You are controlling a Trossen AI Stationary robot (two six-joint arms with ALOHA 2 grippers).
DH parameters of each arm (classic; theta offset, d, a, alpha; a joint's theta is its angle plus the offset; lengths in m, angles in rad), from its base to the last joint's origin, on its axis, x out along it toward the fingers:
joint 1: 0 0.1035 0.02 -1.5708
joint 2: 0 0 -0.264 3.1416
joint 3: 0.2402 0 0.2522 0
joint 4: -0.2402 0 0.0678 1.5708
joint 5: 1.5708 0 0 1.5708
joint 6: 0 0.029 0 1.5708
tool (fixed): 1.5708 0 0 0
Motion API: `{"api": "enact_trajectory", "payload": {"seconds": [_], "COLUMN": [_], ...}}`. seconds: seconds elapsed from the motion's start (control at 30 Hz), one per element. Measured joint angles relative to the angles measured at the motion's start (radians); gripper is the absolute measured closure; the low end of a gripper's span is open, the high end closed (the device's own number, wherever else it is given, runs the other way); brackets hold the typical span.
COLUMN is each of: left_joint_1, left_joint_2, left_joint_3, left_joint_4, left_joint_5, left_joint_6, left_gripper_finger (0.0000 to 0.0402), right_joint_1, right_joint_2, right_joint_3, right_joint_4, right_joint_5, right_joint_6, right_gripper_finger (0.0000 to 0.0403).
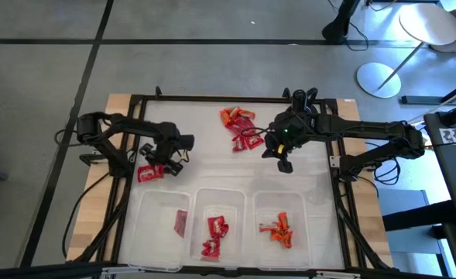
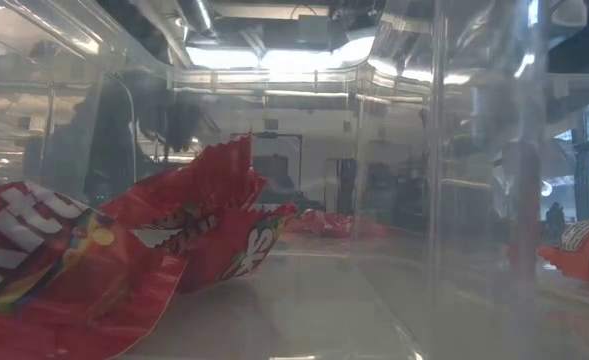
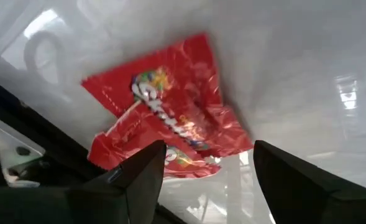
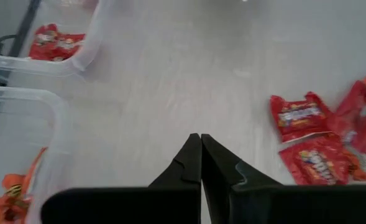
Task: Sort candy
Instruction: Put the red candy into the middle transparent bin
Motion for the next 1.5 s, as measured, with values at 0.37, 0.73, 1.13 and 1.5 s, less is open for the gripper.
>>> {"api": "enact_trajectory", "payload": {"seconds": [0.37,0.73,1.13,1.5], "left_joint_1": [-0.008,-0.01,-0.043,-0.091], "left_joint_2": [-0.003,0.001,0.002,0.002], "left_joint_3": [-0.119,-0.059,0.218,0.605], "left_joint_4": [0.101,0.096,-0.048,-0.214], "left_joint_5": [0.026,0.008,-0.024,-0.129], "left_joint_6": [-0.03,0.051,0.119,0.189], "left_gripper_finger": [0.0195,0.0389,0.0401,0.0401], "right_joint_1": [0.0,0.0,0.0,0.0], "right_joint_2": [0.0,0.0,0.0,0.0], "right_joint_3": [0.0,0.0,0.0,0.0], "right_joint_4": [0.004,0.002,0.002,0.002], "right_joint_5": [0.027,0.028,0.028,0.025], "right_joint_6": [0.0,0.001,0.001,0.002], "right_gripper_finger": [0.04,0.04,0.04,0.04]}}
